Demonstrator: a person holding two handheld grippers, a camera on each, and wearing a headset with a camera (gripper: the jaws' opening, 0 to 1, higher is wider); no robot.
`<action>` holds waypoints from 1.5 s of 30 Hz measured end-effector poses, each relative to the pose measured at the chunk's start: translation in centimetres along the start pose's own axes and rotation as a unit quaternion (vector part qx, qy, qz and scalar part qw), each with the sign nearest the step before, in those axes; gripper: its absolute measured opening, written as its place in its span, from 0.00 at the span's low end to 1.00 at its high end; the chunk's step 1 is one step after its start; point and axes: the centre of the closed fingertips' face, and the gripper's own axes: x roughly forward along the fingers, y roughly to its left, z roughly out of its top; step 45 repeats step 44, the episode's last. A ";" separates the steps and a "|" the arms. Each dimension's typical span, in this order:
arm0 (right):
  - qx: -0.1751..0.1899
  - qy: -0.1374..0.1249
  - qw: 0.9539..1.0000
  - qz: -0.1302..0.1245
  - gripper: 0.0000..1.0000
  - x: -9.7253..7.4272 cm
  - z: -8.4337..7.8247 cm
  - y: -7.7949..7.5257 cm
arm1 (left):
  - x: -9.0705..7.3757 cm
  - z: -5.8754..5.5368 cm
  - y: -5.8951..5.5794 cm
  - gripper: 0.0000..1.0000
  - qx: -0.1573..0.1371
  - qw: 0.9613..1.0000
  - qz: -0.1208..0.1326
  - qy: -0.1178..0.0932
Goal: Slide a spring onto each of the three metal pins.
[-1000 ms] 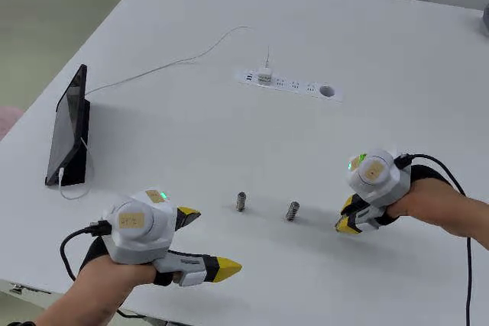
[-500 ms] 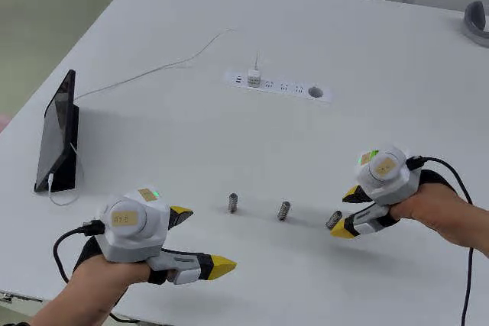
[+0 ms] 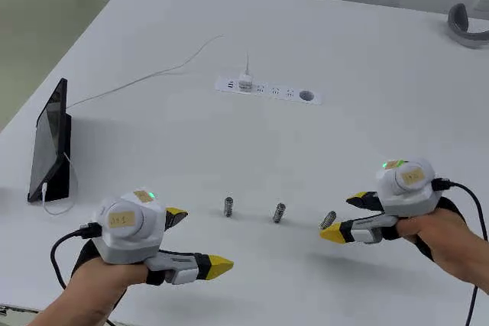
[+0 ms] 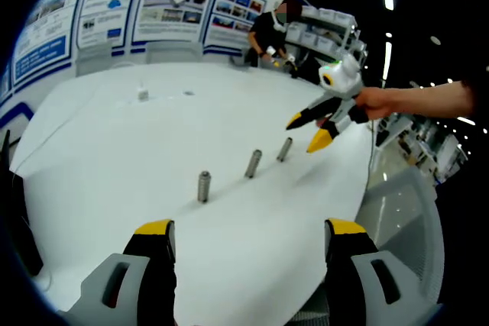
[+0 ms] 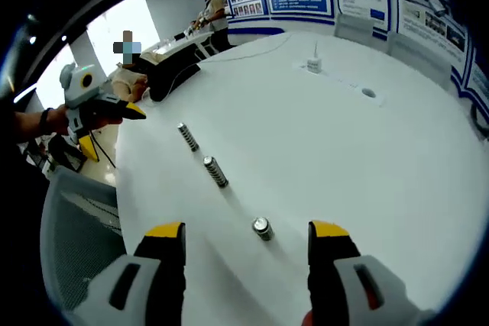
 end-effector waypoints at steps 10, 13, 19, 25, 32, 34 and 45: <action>0.042 -0.040 0.998 -0.011 0.72 -1.2 -0.6 0.8 | 0.2 0.1 0.2 0.81 -0.001 1.000 -0.002 0.001; 0.046 -0.045 0.998 -0.015 0.74 -1.5 -0.9 1.2 | 0.3 0.1 0.3 0.83 -0.001 1.000 -0.001 0.003; 0.055 -0.052 0.997 -0.019 0.78 -1.8 -1.8 2.4 | 0.3 0.1 0.3 0.83 0.000 1.000 -0.001 0.005; 0.060 -0.060 0.996 -0.026 0.82 -2.2 -2.4 3.5 | 0.6 -0.2 0.6 0.84 -0.001 1.000 -0.001 0.007; 0.059 -0.064 0.996 -0.036 0.86 -2.6 -3.0 4.2 | 0.7 0.0 0.7 0.85 -0.001 1.000 -0.001 0.005; 0.058 -0.065 0.995 -0.038 0.88 -2.7 -3.1 4.4 | 0.7 0.0 0.7 0.85 -0.001 1.000 -0.001 0.004; 0.059 -0.070 0.995 -0.032 0.89 -2.6 -3.4 5.2 | 0.6 -0.3 0.6 0.86 -0.003 1.000 -0.001 0.006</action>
